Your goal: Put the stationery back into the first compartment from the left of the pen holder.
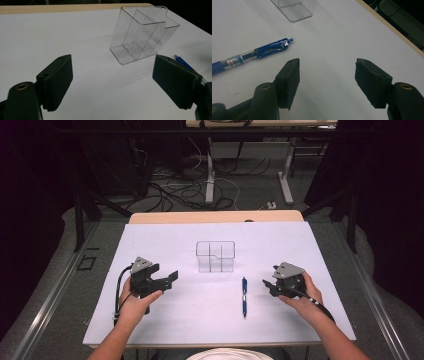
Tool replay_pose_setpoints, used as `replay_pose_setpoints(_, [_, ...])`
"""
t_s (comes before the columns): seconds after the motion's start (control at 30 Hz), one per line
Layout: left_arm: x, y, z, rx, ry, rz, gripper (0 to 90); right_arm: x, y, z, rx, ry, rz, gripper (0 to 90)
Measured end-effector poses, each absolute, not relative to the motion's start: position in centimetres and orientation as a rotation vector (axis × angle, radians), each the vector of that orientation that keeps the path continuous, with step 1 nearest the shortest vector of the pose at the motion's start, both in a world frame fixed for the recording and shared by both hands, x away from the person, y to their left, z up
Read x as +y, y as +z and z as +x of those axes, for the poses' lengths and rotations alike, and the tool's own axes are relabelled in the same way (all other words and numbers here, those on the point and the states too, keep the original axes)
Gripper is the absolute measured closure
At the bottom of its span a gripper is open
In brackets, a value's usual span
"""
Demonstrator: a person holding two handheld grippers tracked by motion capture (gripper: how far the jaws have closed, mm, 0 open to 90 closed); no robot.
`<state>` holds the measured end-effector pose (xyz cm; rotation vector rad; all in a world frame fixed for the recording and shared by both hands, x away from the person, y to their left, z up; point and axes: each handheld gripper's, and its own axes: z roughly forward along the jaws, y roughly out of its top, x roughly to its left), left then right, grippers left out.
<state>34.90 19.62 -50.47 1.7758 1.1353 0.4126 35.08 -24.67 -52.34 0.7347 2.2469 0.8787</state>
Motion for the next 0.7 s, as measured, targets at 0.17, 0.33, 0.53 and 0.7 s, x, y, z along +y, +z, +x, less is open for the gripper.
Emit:
replay_pose_setpoints(0.17, [19.3,-50.3,34.8,1.128,0.389,1.765,21.2,-24.6,-52.4,35.1,2.253,0.884,0.723,36.9])
replay_pose_setpoints(0.33, [19.0,-50.3,34.7,1.129,0.362,1.751,23.3,-24.5,-52.3,35.1,2.264,0.944,0.865,37.4])
replay_pose_setpoints(0.53, [19.1,-50.3,34.7,1.151,0.359,1.744,24.9,-24.0,-52.1,35.2,2.301,1.041,1.114,42.9])
replay_pose_setpoints(0.7, [19.5,-50.3,34.7,1.19,0.328,1.734,26.7,-23.6,-51.6,35.3,2.324,1.075,1.269,50.0])
